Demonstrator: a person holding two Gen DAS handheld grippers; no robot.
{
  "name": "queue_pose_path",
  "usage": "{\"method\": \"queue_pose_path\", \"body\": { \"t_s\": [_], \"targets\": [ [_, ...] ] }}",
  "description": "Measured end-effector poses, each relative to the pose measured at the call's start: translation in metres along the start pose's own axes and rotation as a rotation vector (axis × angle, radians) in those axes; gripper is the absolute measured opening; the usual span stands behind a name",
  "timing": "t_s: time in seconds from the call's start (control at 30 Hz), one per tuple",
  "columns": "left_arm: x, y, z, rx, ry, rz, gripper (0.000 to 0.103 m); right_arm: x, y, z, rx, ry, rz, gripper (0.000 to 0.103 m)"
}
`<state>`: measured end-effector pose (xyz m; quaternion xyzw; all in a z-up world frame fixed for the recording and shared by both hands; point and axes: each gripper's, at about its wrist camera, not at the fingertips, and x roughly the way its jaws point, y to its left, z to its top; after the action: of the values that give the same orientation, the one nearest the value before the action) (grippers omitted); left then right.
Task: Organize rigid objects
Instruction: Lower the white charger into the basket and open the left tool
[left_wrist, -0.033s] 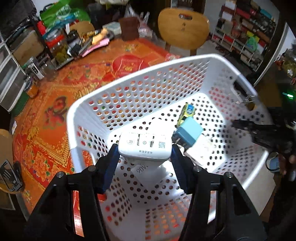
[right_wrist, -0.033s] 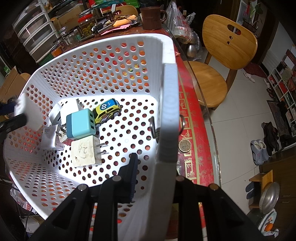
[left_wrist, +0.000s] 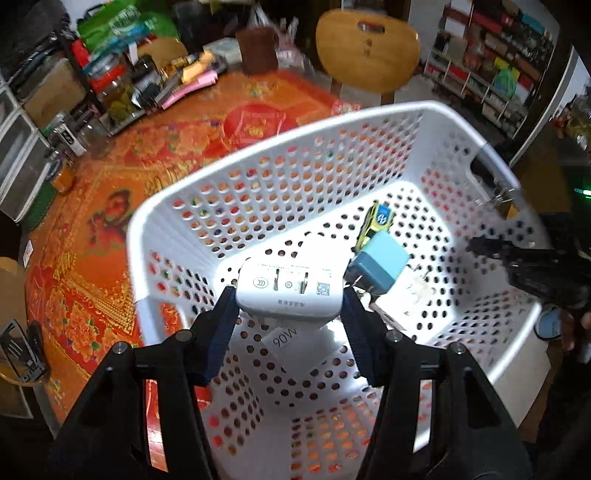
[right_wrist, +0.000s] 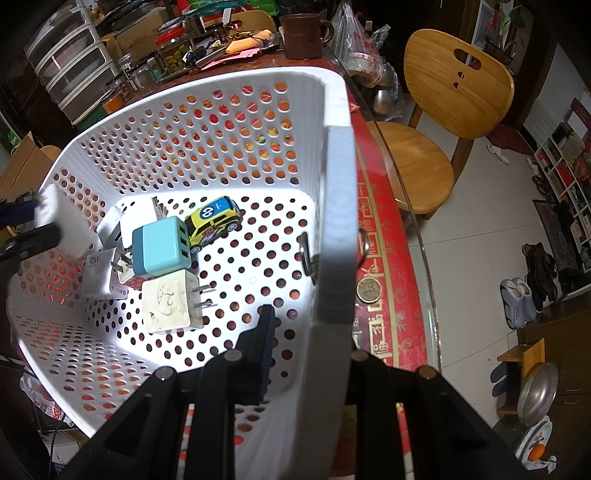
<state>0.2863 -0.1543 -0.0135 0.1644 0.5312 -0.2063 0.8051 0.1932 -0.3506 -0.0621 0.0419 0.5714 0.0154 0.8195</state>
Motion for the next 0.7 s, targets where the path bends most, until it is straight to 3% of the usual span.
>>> {"method": "queue_pose_path", "body": {
  "t_s": [0.13, 0.37, 0.4, 0.47, 0.5, 0.53, 0.7],
  "targets": [
    [0.028, -0.006, 0.011, 0.019, 0.069, 0.032, 0.054, 0.0, 0.0, 0.0, -0.001, 0.0, -0.003, 0.022],
    [0.047, -0.016, 0.02, 0.049, 0.109, 0.05, 0.054, 0.0, 0.0, 0.0, -0.001, 0.0, -0.004, 0.022],
    [0.048, -0.018, 0.021, 0.054, 0.108, 0.058, 0.057, 0.0, 0.0, 0.0, -0.001, -0.001, -0.003, 0.022],
    [0.05, -0.021, 0.022, 0.069, 0.116, 0.066, 0.08, 0.0, 0.0, 0.0, -0.001, -0.001, -0.001, 0.022],
    [0.05, -0.022, 0.021, 0.075, 0.111, 0.068, 0.097, 0.0, 0.0, 0.0, -0.001, -0.002, 0.0, 0.022],
    [0.05, -0.023, 0.02, 0.085, 0.102, 0.08, 0.102, 0.0, 0.0, 0.0, -0.001, -0.002, 0.0, 0.022],
    [0.045, -0.026, 0.017, 0.098, 0.09, 0.086, 0.102, 0.0, 0.0, 0.0, -0.003, -0.002, -0.001, 0.022]
  ]
}}
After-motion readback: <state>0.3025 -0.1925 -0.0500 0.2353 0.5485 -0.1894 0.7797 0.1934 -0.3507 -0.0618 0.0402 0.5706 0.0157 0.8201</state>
